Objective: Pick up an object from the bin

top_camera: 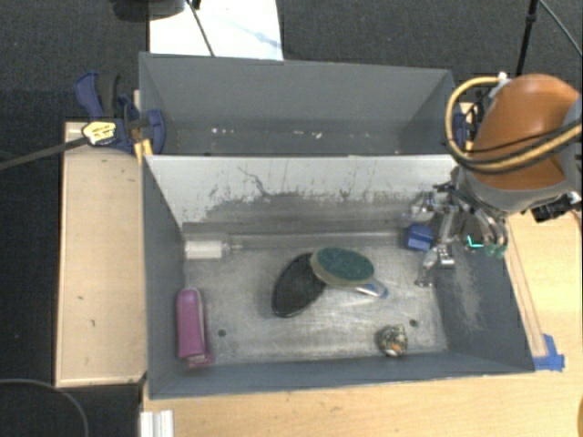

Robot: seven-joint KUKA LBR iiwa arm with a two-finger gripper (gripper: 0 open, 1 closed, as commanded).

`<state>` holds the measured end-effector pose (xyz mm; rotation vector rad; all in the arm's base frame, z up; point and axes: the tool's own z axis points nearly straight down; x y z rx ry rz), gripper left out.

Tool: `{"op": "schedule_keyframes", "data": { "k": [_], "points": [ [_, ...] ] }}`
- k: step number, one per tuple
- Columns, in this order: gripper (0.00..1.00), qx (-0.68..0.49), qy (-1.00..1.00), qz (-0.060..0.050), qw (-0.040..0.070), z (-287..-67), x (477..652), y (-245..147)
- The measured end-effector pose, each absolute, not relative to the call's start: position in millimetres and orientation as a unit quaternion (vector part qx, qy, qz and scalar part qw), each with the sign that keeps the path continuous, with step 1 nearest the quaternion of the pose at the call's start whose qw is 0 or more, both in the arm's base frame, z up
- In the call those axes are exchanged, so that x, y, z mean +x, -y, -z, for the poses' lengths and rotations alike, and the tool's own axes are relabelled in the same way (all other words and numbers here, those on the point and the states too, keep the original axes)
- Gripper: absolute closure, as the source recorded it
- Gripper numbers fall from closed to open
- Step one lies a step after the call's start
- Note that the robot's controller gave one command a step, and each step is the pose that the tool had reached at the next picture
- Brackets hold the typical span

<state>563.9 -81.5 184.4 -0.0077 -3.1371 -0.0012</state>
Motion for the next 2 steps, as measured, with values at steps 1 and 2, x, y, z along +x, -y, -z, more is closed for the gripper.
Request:
{"op": "schedule_keyframes", "data": {
  "k": [1,2],
  "points": [
    [0.00,-0.018,1.000,0.000,-0.003,-72.4,592.3,46.9],
    [1.00,-0.017,1.000,-0.001,-0.009,-76.1,594.6,48.4]
  ]
}}
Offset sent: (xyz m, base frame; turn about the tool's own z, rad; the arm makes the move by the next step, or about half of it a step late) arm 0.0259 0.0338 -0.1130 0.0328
